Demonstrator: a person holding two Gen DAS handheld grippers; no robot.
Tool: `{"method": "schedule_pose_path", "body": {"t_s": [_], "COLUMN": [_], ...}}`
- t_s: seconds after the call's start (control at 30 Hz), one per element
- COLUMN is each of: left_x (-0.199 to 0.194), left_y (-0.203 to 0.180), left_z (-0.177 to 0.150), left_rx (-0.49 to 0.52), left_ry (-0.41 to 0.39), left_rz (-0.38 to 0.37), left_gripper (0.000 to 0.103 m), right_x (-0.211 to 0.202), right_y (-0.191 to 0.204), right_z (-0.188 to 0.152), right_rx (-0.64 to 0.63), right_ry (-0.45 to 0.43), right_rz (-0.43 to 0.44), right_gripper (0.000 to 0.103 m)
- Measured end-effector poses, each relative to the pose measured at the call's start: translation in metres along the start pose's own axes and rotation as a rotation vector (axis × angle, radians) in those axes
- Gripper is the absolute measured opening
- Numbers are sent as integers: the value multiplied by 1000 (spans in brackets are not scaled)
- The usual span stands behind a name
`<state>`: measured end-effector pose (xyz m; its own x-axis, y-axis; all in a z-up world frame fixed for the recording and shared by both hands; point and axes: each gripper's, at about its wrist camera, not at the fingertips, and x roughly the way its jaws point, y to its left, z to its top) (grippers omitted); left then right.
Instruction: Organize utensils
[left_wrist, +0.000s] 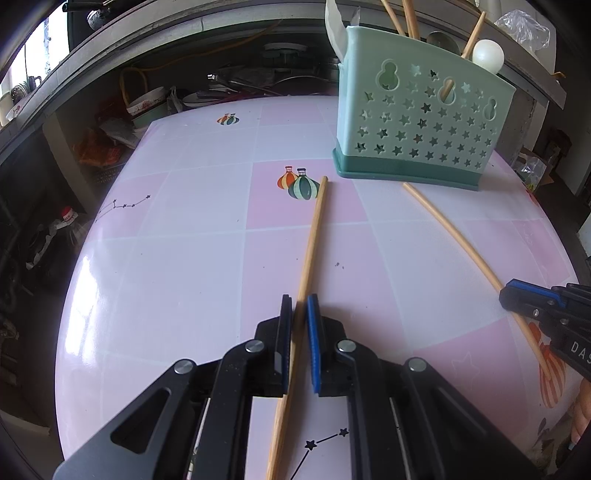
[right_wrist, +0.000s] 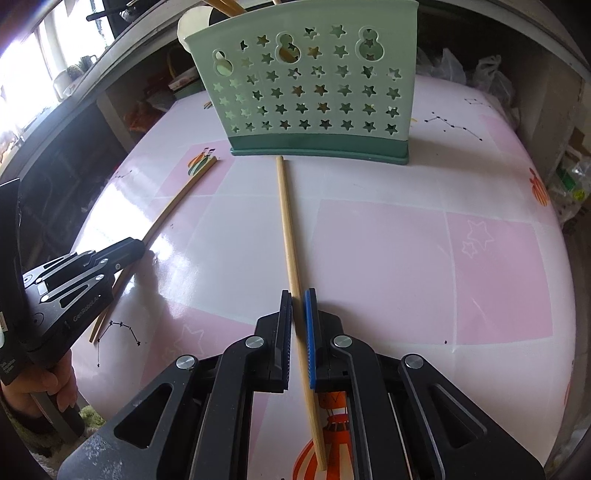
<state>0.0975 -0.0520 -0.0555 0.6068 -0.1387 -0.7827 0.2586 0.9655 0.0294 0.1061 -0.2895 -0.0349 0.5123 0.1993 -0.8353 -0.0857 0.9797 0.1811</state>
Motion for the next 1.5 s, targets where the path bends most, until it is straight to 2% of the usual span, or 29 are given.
{"method": "schedule_pose_path", "body": {"t_s": [1.2,1.5], "left_x": [0,-6], "left_y": [1,0], "left_z": [0,-6], "left_rx": [3,15], "left_ry": [-5,36], "left_rz": [1,-32], "left_gripper": [8,7], "right_x": [0,-7], "right_y": [0,-14], "right_z": [2,-5], "right_rx": [-5,41], "right_ry": [2,13], "right_rz": [-8,-34], "right_gripper": [6,5]}}
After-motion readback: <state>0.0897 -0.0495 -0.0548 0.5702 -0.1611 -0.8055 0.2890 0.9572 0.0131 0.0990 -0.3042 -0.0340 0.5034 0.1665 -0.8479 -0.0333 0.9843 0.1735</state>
